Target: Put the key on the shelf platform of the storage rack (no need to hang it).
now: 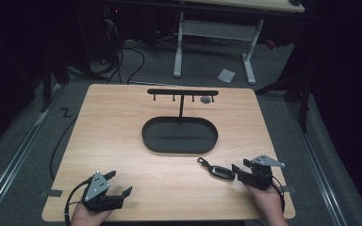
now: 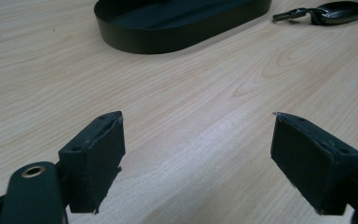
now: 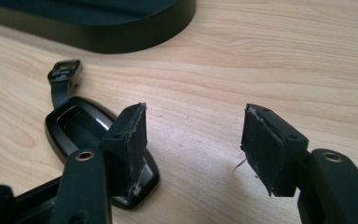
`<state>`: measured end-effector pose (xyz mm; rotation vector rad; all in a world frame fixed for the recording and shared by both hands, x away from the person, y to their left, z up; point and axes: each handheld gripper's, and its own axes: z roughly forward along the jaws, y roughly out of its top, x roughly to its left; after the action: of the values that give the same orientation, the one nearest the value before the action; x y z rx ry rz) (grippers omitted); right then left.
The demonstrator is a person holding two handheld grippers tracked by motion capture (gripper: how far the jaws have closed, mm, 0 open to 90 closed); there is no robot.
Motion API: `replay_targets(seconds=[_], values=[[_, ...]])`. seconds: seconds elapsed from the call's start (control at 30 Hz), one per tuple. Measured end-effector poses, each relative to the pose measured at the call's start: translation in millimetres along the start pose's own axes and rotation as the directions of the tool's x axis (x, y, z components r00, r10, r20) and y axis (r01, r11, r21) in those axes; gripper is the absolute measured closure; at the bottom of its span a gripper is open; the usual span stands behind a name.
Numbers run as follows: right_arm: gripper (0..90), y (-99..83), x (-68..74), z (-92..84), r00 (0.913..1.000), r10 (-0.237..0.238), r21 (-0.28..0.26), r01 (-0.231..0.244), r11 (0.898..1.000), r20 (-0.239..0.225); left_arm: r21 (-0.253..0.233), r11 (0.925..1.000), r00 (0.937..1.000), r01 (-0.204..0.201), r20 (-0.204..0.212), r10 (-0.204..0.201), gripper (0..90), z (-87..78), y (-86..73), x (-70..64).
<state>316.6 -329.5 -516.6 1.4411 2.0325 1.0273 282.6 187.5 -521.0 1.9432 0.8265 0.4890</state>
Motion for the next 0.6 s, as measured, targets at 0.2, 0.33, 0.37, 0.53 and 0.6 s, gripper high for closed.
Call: replay_targets(seconds=[0.2,0.33,0.37,0.53,0.6], values=[[40.1,-2.1,5.4,1.0,0.9998,-0.02,0.018,0.02,1.0,-0.004,0.004,1.0,1.0,-0.001,0.005,0.001,18.3,2.2,0.2,0.2],[40.2,-2.3,6.1,1.0,0.9996,-0.027,0.015,0.027,1.0,0.002,0.006,1.0,0.9999,0.0,0.013,0.0,18.3,2.7,0.5,0.5],[40.2,-2.4,6.1,1.1,0.9996,-0.03,0.014,0.03,0.999,0.003,0.008,1.0,0.9999,-0.001,0.014,0.001,18.2,3.0,0.4,0.4],[40.1,-2.8,6.2,1.2,0.9993,-0.037,0.015,0.037,0.999,0.003,0.008,1.0,0.9999,-0.002,0.017,0.001,18.3,4.0,0.5,-0.6],[38.8,-3.1,6.1,1.3,0.9992,-0.039,0.016,0.039,0.999,0.004,0.01,0.9999,0.9998,-0.004,0.018,0.004,18.3,4.5,0.5,-0.9]])
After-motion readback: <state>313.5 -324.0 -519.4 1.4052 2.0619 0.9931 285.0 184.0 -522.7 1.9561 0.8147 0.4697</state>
